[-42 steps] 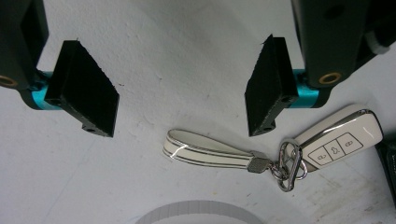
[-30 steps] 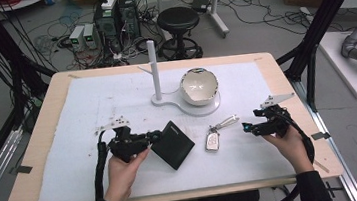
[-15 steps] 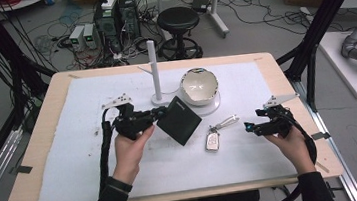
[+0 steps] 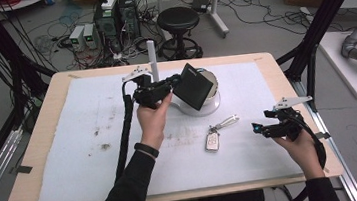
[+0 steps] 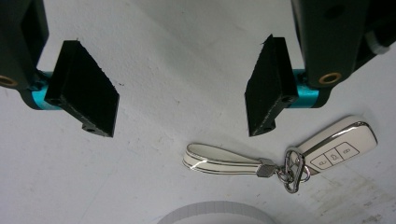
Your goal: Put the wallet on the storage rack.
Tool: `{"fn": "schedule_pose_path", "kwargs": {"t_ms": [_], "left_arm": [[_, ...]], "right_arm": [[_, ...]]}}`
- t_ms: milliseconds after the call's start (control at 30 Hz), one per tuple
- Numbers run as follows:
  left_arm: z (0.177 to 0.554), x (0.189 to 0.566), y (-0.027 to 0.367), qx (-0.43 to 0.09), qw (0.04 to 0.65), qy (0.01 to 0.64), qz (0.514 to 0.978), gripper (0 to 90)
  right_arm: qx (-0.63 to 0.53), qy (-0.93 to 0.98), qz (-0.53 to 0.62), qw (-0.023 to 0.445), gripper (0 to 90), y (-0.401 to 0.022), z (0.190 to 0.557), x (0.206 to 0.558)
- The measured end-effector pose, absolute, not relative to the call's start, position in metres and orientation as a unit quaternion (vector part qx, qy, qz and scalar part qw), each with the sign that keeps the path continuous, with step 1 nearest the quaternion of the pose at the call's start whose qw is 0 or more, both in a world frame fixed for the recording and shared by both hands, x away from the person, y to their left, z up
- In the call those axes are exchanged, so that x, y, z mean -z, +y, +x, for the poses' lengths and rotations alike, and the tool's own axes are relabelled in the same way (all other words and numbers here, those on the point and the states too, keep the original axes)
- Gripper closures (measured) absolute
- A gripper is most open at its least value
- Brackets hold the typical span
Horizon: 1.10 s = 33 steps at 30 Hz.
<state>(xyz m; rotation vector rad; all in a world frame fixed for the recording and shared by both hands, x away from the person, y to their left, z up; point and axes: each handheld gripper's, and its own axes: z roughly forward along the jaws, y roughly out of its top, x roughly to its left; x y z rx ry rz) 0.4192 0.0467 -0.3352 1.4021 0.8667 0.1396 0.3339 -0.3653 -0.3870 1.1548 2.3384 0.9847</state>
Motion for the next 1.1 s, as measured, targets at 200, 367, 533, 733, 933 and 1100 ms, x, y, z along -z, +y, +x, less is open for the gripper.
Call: {"fn": "schedule_pose_path", "kwargs": {"t_ms": [200, 367, 533, 733, 933, 1100], "left_arm": [[0.438, 0.337, 0.030, -0.089, 0.671, 0.396, 0.620, 81.9], [0.448, 0.346, 0.024, -0.122, 0.655, 0.402, 0.628, 81.9], [0.452, 0.352, 0.019, -0.130, 0.650, 0.394, 0.636, 81.7], [0.453, 0.353, 0.019, -0.154, 0.638, 0.392, 0.644, 79.5], [0.456, 0.357, 0.017, -0.165, 0.645, 0.389, 0.636, 80.3], [0.456, 0.358, 0.012, -0.180, 0.652, 0.377, 0.633, 80.7]], "right_arm": [[-0.349, 0.825, 0.409, 0.176, 26.7, -0.369, 0.330, 0.387], [-0.350, 0.824, 0.410, 0.176, 26.7, -0.371, 0.329, 0.388], [-0.349, 0.825, 0.410, 0.174, 26.7, -0.371, 0.329, 0.389], [-0.347, 0.825, 0.410, 0.173, 26.7, -0.369, 0.329, 0.390], [-0.346, 0.829, 0.405, 0.171, 26.7, -0.366, 0.329, 0.391], [-0.347, 0.827, 0.406, 0.173, 26.7, -0.367, 0.329, 0.391]]}}
